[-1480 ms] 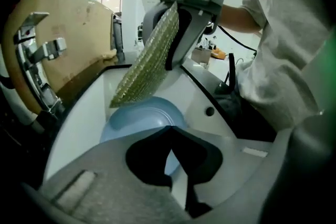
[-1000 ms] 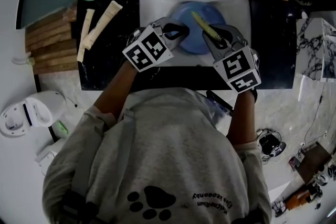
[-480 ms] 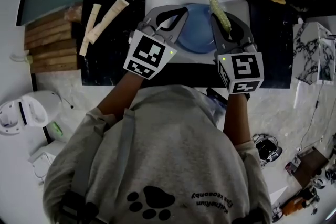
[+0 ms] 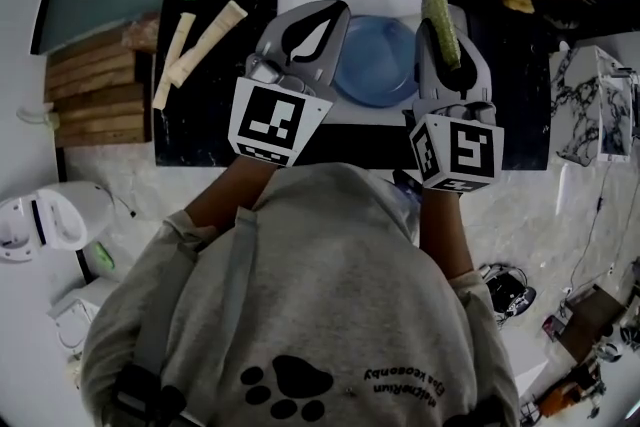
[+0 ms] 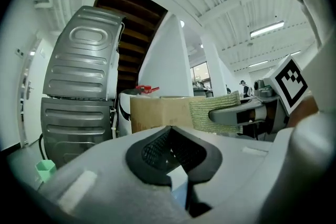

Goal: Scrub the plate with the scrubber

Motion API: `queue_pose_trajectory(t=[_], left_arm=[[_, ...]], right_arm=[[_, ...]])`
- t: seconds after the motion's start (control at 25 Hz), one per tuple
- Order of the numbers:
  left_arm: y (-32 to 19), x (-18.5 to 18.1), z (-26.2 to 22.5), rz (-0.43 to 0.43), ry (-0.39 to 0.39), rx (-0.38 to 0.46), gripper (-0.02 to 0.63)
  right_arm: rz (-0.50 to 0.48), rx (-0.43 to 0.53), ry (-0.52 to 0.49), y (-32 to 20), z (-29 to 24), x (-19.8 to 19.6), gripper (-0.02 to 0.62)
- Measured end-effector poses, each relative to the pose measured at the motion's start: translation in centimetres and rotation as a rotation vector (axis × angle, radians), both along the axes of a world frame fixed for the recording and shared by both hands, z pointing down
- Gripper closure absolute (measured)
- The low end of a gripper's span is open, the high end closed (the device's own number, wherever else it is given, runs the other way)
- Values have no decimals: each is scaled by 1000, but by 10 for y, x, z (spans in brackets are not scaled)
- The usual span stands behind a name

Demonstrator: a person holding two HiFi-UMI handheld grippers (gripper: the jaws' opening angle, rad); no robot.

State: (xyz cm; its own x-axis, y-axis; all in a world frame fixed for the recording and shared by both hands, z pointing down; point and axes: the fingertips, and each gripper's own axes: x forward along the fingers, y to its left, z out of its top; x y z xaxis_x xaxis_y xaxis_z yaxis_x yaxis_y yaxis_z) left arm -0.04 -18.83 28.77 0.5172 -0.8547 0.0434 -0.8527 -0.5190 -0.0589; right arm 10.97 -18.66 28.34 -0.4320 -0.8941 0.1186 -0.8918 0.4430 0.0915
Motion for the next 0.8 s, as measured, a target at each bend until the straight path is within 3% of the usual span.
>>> queue_pose_trajectory(t=[0.28, 0.52, 0.8], left_arm=[[13, -4, -33, -70, -3, 121, 600], [21, 1, -30, -73, -49, 142, 600], [26, 7, -21, -94, -42, 123, 600]], right_arm=[[63, 116, -57, 9, -20, 4, 529], [62, 170, -30, 20, -22, -2, 531], [1, 167, -26, 31, -14, -12, 531]])
